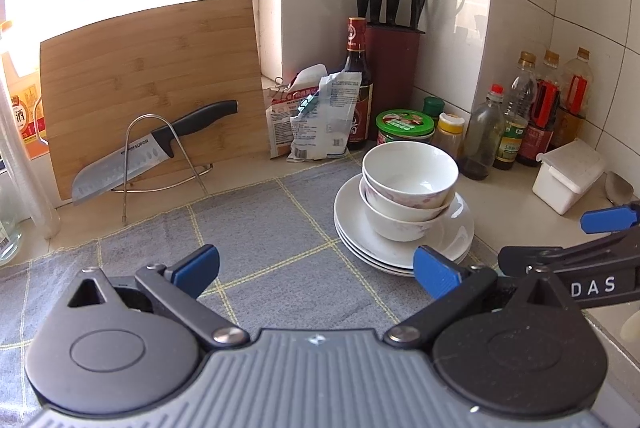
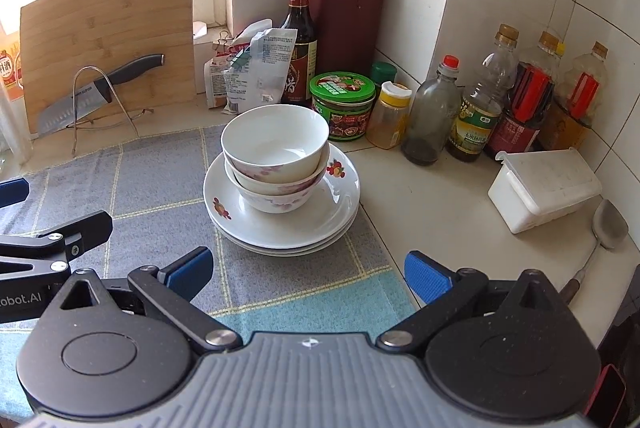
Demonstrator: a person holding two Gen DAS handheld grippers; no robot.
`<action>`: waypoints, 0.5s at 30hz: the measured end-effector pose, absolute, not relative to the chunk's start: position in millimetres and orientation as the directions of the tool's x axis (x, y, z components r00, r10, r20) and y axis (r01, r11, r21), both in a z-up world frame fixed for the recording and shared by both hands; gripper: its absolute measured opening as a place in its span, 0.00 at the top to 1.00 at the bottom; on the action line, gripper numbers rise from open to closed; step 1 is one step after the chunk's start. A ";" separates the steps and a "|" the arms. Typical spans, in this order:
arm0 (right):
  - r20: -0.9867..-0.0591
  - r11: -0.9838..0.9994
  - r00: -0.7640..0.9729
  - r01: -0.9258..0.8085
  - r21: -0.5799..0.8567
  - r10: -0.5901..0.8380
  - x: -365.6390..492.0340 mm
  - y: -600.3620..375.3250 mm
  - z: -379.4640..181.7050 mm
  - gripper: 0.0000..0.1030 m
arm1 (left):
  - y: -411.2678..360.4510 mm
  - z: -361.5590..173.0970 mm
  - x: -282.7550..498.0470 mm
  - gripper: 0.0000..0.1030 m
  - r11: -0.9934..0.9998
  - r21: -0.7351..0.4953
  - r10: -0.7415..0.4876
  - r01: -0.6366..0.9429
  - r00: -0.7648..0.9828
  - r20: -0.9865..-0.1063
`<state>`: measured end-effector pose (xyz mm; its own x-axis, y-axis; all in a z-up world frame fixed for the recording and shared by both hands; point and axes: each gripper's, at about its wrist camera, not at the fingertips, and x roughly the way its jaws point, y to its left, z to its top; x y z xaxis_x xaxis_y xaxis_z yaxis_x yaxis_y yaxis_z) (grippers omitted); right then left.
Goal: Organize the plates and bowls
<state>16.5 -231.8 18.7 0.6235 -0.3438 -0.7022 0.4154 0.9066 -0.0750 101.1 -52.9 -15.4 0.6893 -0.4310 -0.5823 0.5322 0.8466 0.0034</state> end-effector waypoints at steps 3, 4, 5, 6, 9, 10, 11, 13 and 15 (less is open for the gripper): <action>-0.702 0.907 0.625 0.415 -0.073 -0.342 16.1 -232.8 18.9 0.00 | -53.8 -15.6 101.6 0.01 0.850 0.007 -0.424 0.527 0.691 -0.586; -0.701 0.907 0.625 0.416 -0.074 -0.343 16.1 -232.5 18.9 0.00 | -53.8 -15.6 101.7 0.01 0.851 0.009 -0.422 0.526 0.692 -0.585; -0.700 0.906 0.625 0.416 -0.074 -0.344 15.9 -232.6 19.1 0.00 | -53.8 -15.5 101.8 0.01 0.851 0.009 -0.421 0.525 0.693 -0.585; -0.699 0.906 0.626 0.416 -0.075 -0.345 15.9 -232.7 19.2 0.00 | -54.1 -15.4 101.7 0.01 0.851 0.009 -0.421 0.524 0.694 -0.584; -0.699 0.906 0.627 0.417 -0.072 -0.344 15.7 -233.4 19.6 0.00 | -53.8 -15.6 101.8 0.01 0.851 0.008 -0.421 0.525 0.693 -0.585; -0.698 0.906 0.627 0.418 -0.071 -0.344 15.0 -233.3 19.7 0.00 | -54.1 -15.4 102.0 0.01 0.852 0.008 -0.421 0.524 0.693 -0.585; -0.698 0.906 0.628 0.417 -0.071 -0.344 15.0 -233.5 19.8 0.00 | -54.4 -15.5 102.1 0.01 0.853 0.008 -0.419 0.522 0.694 -0.586; -0.698 0.905 0.627 0.419 -0.070 -0.345 14.8 -233.7 20.1 0.00 | -55.0 -15.4 102.1 0.01 0.854 0.009 -0.417 0.521 0.693 -0.588; -0.697 0.905 0.629 0.420 -0.069 -0.345 14.4 -233.9 20.8 0.00 | -55.3 -15.3 101.9 0.01 0.855 0.010 -0.415 0.519 0.695 -0.587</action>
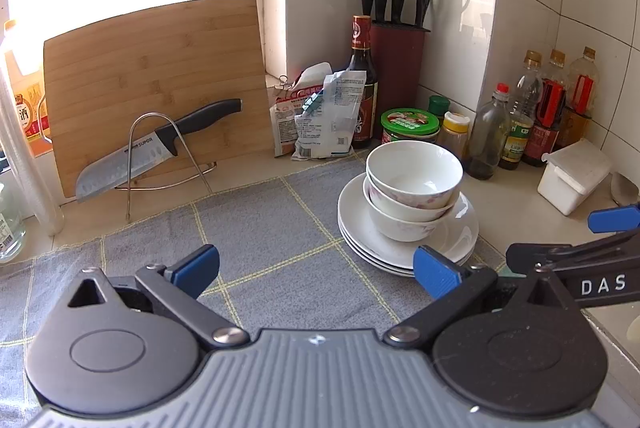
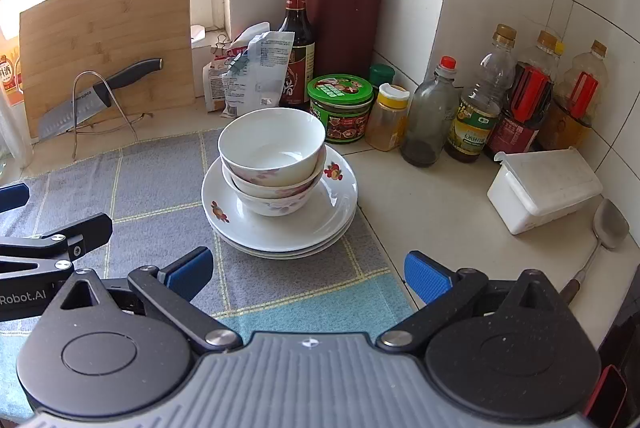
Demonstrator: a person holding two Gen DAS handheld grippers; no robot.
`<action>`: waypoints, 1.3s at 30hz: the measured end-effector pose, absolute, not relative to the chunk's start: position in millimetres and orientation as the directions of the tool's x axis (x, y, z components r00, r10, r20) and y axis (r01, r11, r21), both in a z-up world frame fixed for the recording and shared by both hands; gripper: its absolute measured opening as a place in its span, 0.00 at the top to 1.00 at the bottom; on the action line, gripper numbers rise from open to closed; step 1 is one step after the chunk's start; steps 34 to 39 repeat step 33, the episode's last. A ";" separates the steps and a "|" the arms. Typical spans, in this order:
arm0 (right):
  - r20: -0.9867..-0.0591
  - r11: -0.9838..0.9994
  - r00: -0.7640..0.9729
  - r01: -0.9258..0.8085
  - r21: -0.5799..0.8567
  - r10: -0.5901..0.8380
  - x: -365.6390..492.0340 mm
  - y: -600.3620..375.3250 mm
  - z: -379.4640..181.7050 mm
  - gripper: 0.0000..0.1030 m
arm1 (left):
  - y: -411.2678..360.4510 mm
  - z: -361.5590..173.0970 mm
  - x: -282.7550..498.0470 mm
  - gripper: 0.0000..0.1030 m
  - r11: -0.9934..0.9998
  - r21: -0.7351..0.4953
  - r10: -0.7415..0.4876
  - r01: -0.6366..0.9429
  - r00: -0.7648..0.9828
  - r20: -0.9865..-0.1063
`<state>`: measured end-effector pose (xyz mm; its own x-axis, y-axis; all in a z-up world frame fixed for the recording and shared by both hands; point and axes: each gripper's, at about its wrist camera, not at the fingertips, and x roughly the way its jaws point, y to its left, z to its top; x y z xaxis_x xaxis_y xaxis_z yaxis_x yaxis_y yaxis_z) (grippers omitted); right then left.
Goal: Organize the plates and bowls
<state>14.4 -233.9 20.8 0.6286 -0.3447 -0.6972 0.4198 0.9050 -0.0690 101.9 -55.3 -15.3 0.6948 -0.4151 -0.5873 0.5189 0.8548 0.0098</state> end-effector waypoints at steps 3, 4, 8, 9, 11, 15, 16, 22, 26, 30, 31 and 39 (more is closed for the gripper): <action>-0.696 0.904 0.629 0.422 -0.067 -0.346 13.7 -234.0 21.3 0.00 | -55.8 -15.1 101.9 0.01 0.856 0.010 -0.413 0.517 0.697 -0.586; -0.696 0.904 0.629 0.422 -0.068 -0.346 13.7 -234.1 21.3 0.00 | -56.1 -15.1 101.8 0.01 0.856 0.010 -0.413 0.516 0.697 -0.586; -0.695 0.904 0.630 0.423 -0.068 -0.347 13.3 -234.1 21.5 0.00 | -55.9 -15.3 101.8 0.01 0.857 0.011 -0.411 0.514 0.697 -0.588; -0.695 0.904 0.631 0.422 -0.067 -0.346 13.2 -233.9 21.7 0.00 | -55.8 -15.3 101.7 0.01 0.859 0.010 -0.409 0.512 0.697 -0.589; -0.694 0.904 0.630 0.422 -0.069 -0.347 13.1 -234.1 21.8 0.00 | -55.7 -15.4 101.2 0.01 0.859 0.010 -0.408 0.512 0.698 -0.588; -0.690 0.904 0.634 0.421 -0.070 -0.349 11.8 -233.6 22.7 0.00 | -55.3 -15.0 100.7 0.01 0.861 0.011 -0.406 0.509 0.700 -0.587; -0.690 0.904 0.635 0.422 -0.069 -0.349 11.3 -233.3 23.1 0.00 | -55.3 -15.0 100.7 0.01 0.861 0.011 -0.405 0.508 0.701 -0.587; -0.687 0.906 0.639 0.419 -0.066 -0.346 10.4 -232.2 25.0 0.00 | -54.7 -15.0 100.8 0.01 0.862 0.011 -0.403 0.506 0.700 -0.590; -0.687 0.906 0.639 0.419 -0.065 -0.345 10.0 -232.3 25.1 0.00 | -55.2 -14.8 101.2 0.01 0.862 0.015 -0.400 0.506 0.699 -0.592; -0.687 0.905 0.638 0.419 -0.068 -0.347 9.9 -232.2 25.1 0.00 | -55.2 -15.6 101.9 0.01 0.863 0.014 -0.399 0.505 0.698 -0.594; -0.687 0.906 0.639 0.418 -0.067 -0.346 10.0 -232.1 25.3 0.00 | -55.2 -15.7 102.4 0.01 0.863 0.014 -0.399 0.505 0.698 -0.595; -0.687 0.906 0.640 0.419 -0.066 -0.346 10.0 -231.9 25.5 0.00 | -54.9 -16.2 103.3 0.01 0.863 0.014 -0.398 0.505 0.696 -0.597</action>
